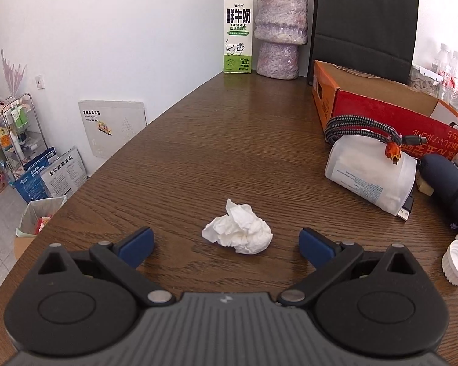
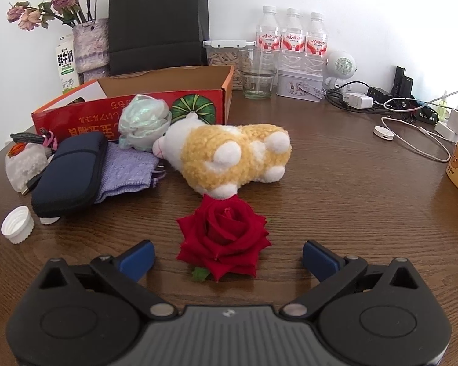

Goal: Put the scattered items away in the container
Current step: 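Grasp the small tissue ball with the left gripper while the right gripper grasps the red rose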

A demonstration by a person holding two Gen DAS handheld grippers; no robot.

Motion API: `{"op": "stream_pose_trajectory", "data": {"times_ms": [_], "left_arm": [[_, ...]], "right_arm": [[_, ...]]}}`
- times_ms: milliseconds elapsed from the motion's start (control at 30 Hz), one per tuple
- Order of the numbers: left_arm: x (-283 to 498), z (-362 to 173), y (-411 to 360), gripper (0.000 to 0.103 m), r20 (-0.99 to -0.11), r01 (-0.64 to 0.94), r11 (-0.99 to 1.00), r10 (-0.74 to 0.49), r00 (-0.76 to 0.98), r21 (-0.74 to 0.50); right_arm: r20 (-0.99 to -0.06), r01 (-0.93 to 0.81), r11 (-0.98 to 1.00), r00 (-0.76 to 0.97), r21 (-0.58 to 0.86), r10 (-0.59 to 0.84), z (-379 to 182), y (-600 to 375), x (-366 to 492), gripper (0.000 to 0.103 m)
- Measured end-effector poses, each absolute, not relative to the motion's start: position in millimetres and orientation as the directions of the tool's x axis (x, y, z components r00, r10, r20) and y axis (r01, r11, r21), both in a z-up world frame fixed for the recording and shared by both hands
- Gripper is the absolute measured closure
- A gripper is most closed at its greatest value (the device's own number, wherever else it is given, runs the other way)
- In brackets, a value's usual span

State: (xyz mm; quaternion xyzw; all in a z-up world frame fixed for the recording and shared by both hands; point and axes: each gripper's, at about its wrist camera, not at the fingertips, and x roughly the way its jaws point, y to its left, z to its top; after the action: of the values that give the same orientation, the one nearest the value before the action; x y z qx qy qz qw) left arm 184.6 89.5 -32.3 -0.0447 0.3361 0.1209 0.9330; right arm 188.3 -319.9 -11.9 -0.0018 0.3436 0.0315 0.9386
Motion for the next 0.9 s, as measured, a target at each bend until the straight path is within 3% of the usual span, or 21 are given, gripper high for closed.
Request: {"op": "stream_pose_trajectory", "data": {"times_ms": [300,400,533,633,767,900], "left_arm": [[184.6,-31.2,86.6,0.005,-0.633,-0.223,0.975,0.173,0.754,0.001],[183.8,-30.2,85.8,0.013,-0.625,-0.219,0.976,0.17,0.762,-0.002],[182.6,-28.7,86.4,0.032,-0.61,-0.227,0.974,0.177,0.772,-0.005],[184.8,-28.7,86.4,0.038,-0.607,-0.224,0.975,0.172,0.776,-0.01],[184.1,-28.2,86.0,0.05,-0.601,-0.224,0.975,0.172,0.78,-0.012],[182.7,-28.0,86.3,0.061,-0.597,-0.222,0.975,0.169,0.784,-0.016]], "right_arm": [[-0.645,-0.06,0.998,0.762,0.018,0.058,-12.1,-319.7,188.3,0.0],[-0.645,-0.06,0.998,0.762,0.018,0.058,-12.1,-319.6,188.3,0.0],[-0.644,-0.059,0.998,0.762,0.019,0.057,-12.0,-319.6,188.6,0.0],[-0.641,-0.041,0.999,0.766,0.022,0.046,-11.6,-318.1,189.6,0.001],[-0.624,-0.049,0.999,0.78,0.02,0.051,-9.4,-315.7,186.7,0.019],[-0.614,-0.071,0.997,0.786,0.017,0.066,-7.9,-313.0,185.2,0.031]]}}
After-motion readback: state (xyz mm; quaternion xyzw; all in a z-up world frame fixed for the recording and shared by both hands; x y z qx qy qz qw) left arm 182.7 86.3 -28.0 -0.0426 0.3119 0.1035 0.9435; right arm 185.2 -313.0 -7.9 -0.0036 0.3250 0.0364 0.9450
